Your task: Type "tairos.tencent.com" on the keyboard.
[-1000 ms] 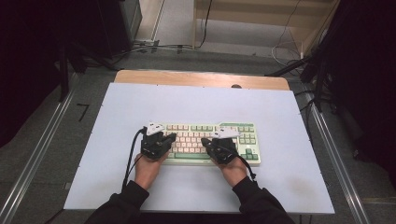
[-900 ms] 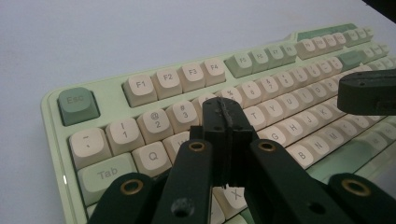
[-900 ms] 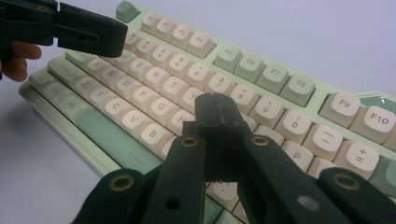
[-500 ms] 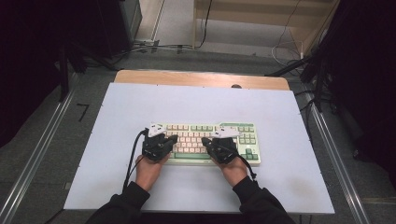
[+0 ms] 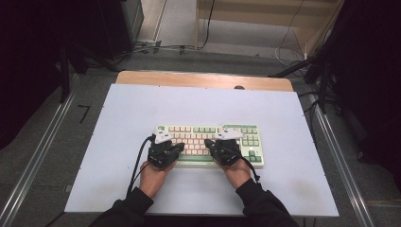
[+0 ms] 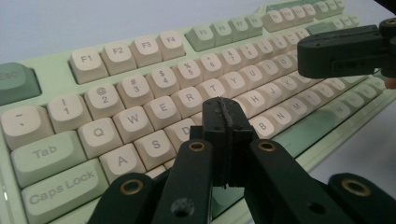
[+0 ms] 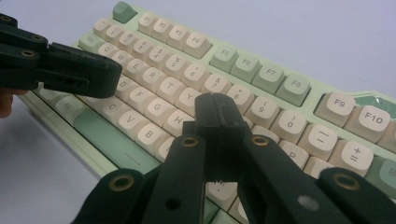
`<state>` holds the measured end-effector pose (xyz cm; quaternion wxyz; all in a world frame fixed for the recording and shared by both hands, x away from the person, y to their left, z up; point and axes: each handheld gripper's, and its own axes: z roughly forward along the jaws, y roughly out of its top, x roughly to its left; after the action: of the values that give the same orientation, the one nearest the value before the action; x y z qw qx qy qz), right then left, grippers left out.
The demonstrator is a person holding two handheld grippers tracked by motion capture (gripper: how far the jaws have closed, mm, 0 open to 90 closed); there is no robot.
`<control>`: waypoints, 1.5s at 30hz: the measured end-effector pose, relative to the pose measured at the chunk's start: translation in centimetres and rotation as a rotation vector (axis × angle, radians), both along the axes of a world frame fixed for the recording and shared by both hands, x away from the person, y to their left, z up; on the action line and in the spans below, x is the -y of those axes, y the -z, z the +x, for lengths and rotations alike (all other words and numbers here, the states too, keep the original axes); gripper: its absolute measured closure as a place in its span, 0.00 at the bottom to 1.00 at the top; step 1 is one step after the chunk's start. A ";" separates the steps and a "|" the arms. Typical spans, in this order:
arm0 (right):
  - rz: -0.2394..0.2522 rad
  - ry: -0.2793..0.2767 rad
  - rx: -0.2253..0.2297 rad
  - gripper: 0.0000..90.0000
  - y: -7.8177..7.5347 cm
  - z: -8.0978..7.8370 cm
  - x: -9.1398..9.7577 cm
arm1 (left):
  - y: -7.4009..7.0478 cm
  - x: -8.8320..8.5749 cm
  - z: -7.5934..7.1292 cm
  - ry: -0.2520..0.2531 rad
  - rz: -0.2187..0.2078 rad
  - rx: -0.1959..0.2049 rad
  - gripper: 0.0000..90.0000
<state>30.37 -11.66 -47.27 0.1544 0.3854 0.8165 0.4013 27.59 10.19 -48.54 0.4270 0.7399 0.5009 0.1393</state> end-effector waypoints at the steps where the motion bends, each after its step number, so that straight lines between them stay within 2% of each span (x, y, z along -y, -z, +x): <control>1: 0.001 0.001 0.001 0.97 0.0 0.0 0.0 | 0.1 0.1 0.0 0.001 0.002 -0.002 1.00; 8: -0.001 -0.001 -0.001 0.97 0.0 0.0 0.0 | 0.4 0.3 0.0 0.006 0.024 -0.022 1.00; 12: -0.001 0.000 -0.004 0.97 0.0 0.0 0.0 | 0.6 0.6 0.0 0.008 0.053 -0.020 1.00; 14: 0.000 0.000 -0.004 0.97 0.1 0.0 0.0 | 0.5 0.6 -0.1 0.011 0.038 -0.020 1.00; 19: 0.002 -0.001 -0.001 0.97 0.0 0.0 0.0 | -0.2 -0.1 0.1 -0.025 0.009 0.027 1.00; 23: 0.001 -0.001 -0.001 0.97 0.0 0.0 0.0 | -0.3 -0.9 0.7 -0.062 -0.010 0.026 1.00; 29: -0.002 -0.001 -0.004 0.97 0.1 0.0 -0.1 | -0.2 -1.2 1.3 -0.086 -0.011 0.026 1.00; 45: -0.004 -0.002 -0.005 0.97 0.1 -0.1 -0.1 | -0.1 -1.1 1.9 -0.098 -0.008 0.028 1.00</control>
<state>30.32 -11.52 -47.41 0.1527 0.3854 0.8180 0.3989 29.50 11.29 -48.47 0.4297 0.7106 0.5310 0.1685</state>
